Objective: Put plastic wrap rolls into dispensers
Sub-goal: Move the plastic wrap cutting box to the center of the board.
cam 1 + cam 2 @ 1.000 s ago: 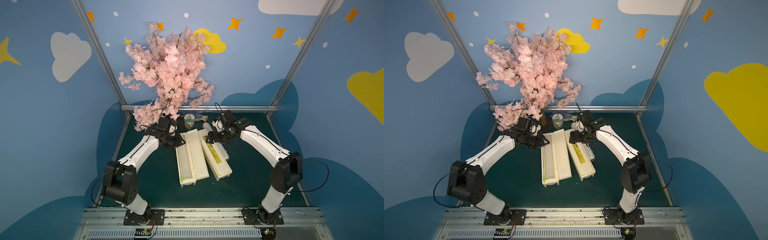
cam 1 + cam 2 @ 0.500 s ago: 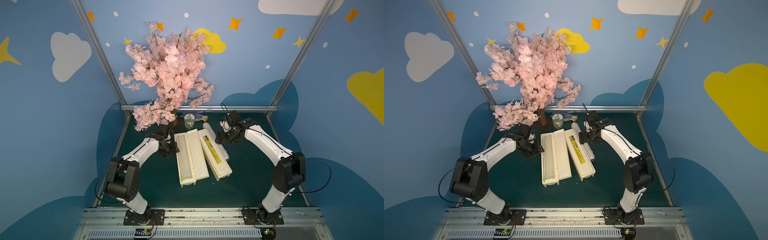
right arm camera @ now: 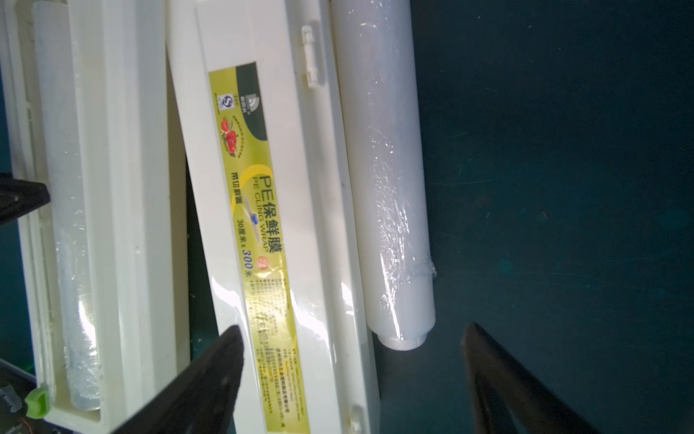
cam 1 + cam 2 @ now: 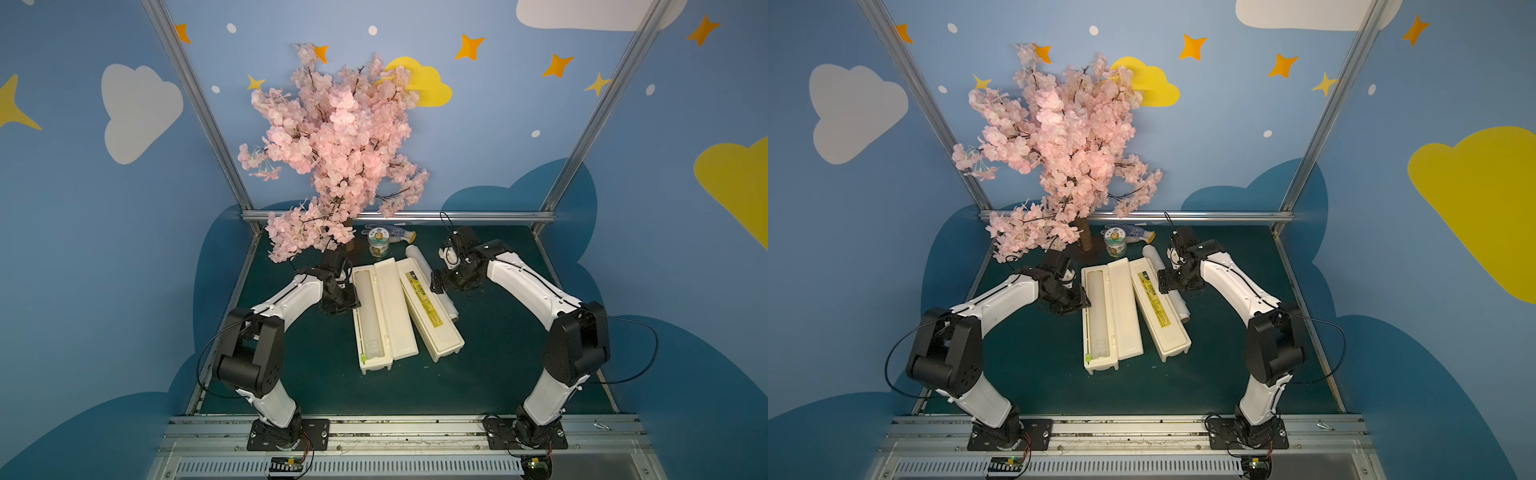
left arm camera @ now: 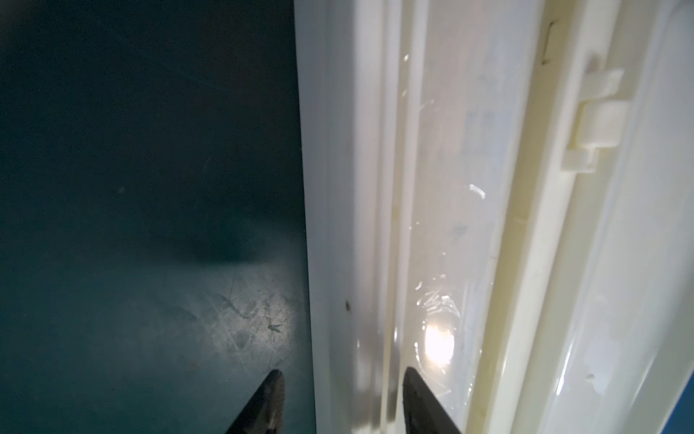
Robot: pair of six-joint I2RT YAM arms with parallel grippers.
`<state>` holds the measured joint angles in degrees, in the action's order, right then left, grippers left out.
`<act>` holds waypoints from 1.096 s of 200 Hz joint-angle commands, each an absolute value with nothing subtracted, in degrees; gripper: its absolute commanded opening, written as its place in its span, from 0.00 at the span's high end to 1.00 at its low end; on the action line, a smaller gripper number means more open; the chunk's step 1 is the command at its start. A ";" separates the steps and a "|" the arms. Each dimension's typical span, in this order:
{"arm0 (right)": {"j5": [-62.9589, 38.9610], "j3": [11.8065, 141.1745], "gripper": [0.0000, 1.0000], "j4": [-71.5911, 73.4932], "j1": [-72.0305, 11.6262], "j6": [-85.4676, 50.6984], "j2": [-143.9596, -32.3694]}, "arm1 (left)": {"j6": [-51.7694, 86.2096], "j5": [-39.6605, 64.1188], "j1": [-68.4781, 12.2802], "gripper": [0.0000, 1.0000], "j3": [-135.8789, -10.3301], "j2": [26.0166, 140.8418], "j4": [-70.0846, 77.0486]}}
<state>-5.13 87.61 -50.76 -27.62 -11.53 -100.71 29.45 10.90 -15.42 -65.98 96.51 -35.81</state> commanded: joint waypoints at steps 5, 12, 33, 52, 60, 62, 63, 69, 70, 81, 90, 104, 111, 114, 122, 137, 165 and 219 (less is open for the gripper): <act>-5.80 86.63 0.10 -50.58 -27.35 -11.75 -101.52 | 27.45 9.22 -15.78 0.53 -67.94 100.32 -36.95; -5.81 86.21 0.10 -50.46 -27.36 -11.86 -101.35 | 27.05 7.95 -15.58 0.54 -68.65 100.70 -38.55; -5.80 84.81 0.10 -49.87 -27.35 -12.37 -100.61 | 25.86 5.71 -13.90 0.59 -69.87 101.42 -41.80; -6.15 84.20 0.10 -49.71 -27.38 -12.74 -100.51 | 24.51 5.99 -11.78 0.61 -70.02 101.42 -42.26; -6.32 84.19 0.10 -49.82 -27.36 -12.89 -100.69 | 23.86 5.80 -10.99 0.62 -70.51 101.58 -42.76; -6.39 84.24 0.10 -49.76 -27.34 -12.91 -100.65 | 23.65 5.74 -10.77 0.62 -70.63 101.62 -42.90; -6.45 84.22 0.10 -49.76 -27.34 -12.96 -100.69 | 23.56 5.72 -10.66 0.62 -70.73 101.65 -42.94; -6.73 84.24 0.10 -49.70 -27.33 -13.02 -100.88 | 22.98 5.56 -10.11 0.63 -71.36 101.89 -43.37; -6.79 84.26 0.10 -49.68 -27.33 -13.01 -100.89 | 22.87 5.51 -10.02 0.63 -71.41 101.97 -43.44; -7.28 84.19 0.10 -49.44 -27.42 -13.40 -101.13 | 22.03 4.94 -8.97 0.63 -72.44 102.41 -44.29; -7.78 84.18 0.10 -49.22 -27.49 -13.60 -101.28 | 21.35 4.83 -8.03 0.63 -73.31 102.86 -45.00; -8.05 84.17 0.10 -49.16 -27.62 -13.88 -101.64 | 20.21 4.50 -6.78 0.63 -74.21 103.35 -45.37; -8.17 84.18 0.10 -49.05 -27.68 -13.97 -101.76 | 19.52 4.42 -6.26 0.63 -74.64 103.59 -45.48; -8.29 84.15 0.10 -49.04 -27.68 -14.00 -101.77 | 19.17 4.29 -6.10 0.63 -74.93 103.74 -45.64; -8.46 84.19 0.10 -48.96 -27.81 -14.09 -101.85 | 18.67 3.93 -5.33 0.63 -75.81 104.37 -46.40; -8.59 84.22 0.10 -48.85 -27.86 -14.21 -102.05 | 17.50 3.43 -4.07 0.63 -77.09 105.58 -47.02; -9.22 84.68 0.10 -48.78 -28.25 -14.50 -102.80 | 15.01 1.92 -1.44 0.63 -79.62 107.59 -48.03; -8.18 86.10 0.10 -48.85 -30.46 -14.25 -104.19 | 13.09 4.69 2.31 0.58 -82.15 103.80 -47.95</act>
